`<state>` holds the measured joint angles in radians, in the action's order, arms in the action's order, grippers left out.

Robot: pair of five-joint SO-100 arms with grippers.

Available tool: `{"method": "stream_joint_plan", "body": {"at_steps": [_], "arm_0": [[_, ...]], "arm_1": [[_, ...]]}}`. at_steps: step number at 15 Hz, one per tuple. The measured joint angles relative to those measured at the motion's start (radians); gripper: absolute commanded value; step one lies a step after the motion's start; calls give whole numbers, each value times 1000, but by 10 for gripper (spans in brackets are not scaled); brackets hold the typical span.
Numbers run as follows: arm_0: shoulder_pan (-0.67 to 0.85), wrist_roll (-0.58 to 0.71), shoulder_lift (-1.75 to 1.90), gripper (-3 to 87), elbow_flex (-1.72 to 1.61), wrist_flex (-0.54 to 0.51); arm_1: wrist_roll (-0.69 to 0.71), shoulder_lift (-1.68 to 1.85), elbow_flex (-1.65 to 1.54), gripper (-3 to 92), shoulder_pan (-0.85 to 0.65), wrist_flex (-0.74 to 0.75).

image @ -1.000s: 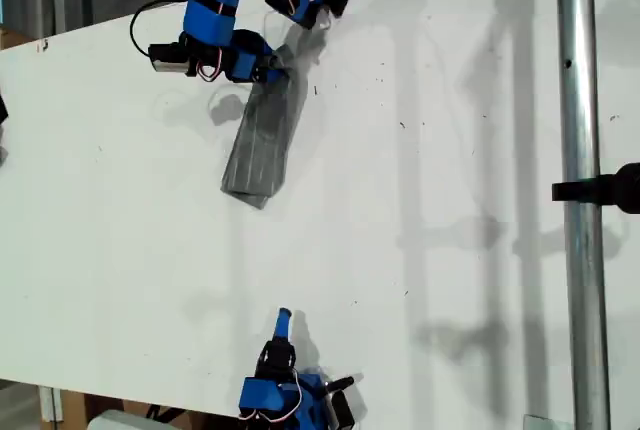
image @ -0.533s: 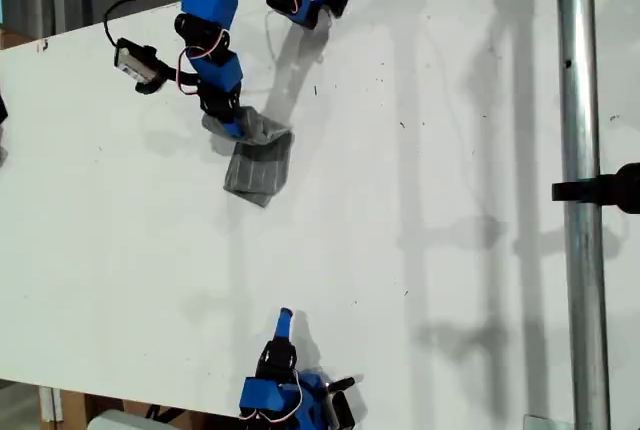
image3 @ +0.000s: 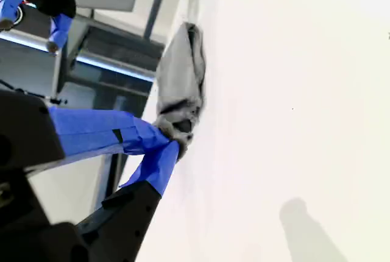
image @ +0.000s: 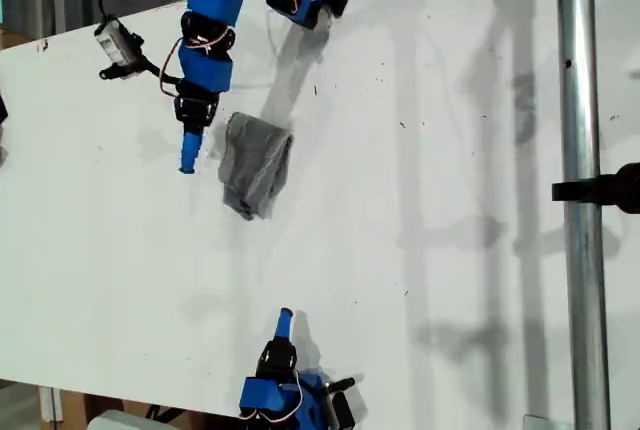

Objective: Grasp corners of a towel and fold twice.

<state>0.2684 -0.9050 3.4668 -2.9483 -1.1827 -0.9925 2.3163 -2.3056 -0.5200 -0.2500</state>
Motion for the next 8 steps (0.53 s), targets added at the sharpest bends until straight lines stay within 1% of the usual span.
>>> {"method": "stream_joint_plan", "body": {"at_steps": [1,2,3,5,6,7,8], "arm_0": [[0,0,0,-29,0,0],[0,0,0,-29,0,0],[0,0,0,-24,-11,0],[6,0,0,-23,-55,34],[6,-6,0,-22,-78,57],[6,-23,0,-21,-106,78],[6,-48,0,-21,-130,92]], "arm_1": [[2,95,-12,117,-28,-48],[2,193,-28,117,-52,-137],[2,314,-81,-2,-71,-224],[-9,650,-245,-2,-92,-413],[-29,828,-279,-2,-89,-552],[-49,923,-293,-2,-71,-695],[-74,953,-311,-2,-44,-790]]}}
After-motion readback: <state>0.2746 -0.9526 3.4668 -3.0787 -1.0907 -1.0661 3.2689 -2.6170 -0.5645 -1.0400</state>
